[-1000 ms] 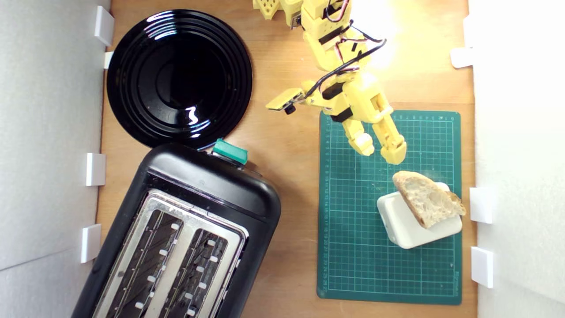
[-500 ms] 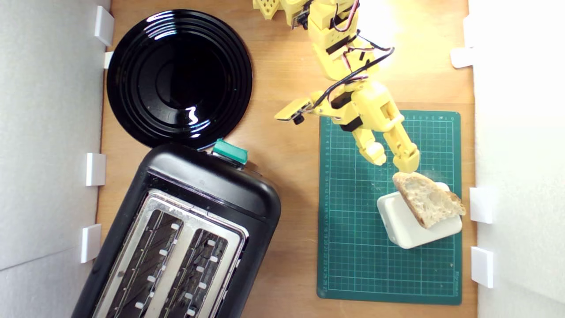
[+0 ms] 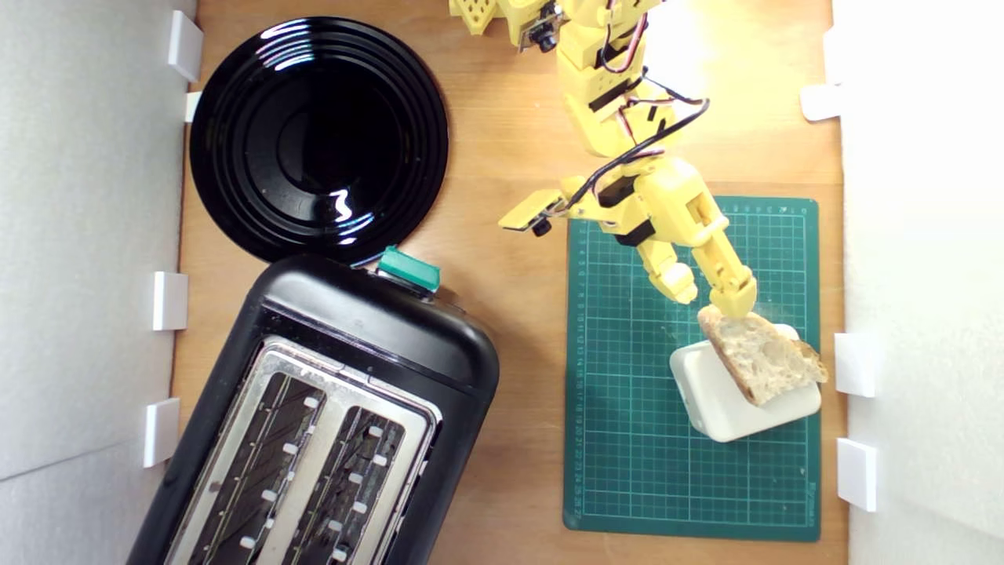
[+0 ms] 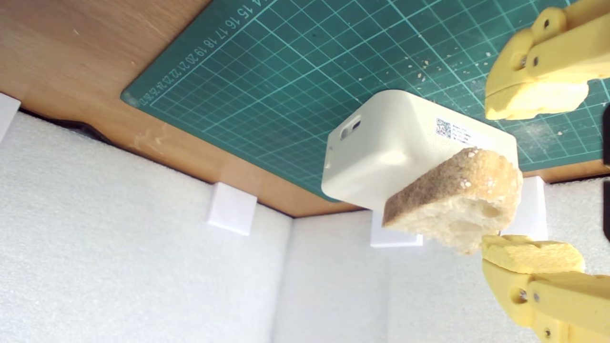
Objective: Pick bread and place in toaster
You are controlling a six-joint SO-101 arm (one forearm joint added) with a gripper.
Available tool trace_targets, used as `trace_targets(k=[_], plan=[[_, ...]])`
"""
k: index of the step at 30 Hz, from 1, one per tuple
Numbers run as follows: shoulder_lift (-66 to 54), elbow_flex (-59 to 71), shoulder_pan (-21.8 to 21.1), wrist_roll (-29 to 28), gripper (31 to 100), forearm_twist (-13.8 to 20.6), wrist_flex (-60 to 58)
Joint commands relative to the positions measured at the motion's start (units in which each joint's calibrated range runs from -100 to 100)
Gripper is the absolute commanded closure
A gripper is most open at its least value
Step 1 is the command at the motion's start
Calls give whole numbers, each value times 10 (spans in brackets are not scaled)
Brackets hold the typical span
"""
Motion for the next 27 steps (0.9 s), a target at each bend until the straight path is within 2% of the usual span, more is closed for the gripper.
trace_targets(k=[1, 27], plan=[[10, -39, -8, -1, 447, 1, -20], [74, -122, -25, 2, 453, -6, -19]])
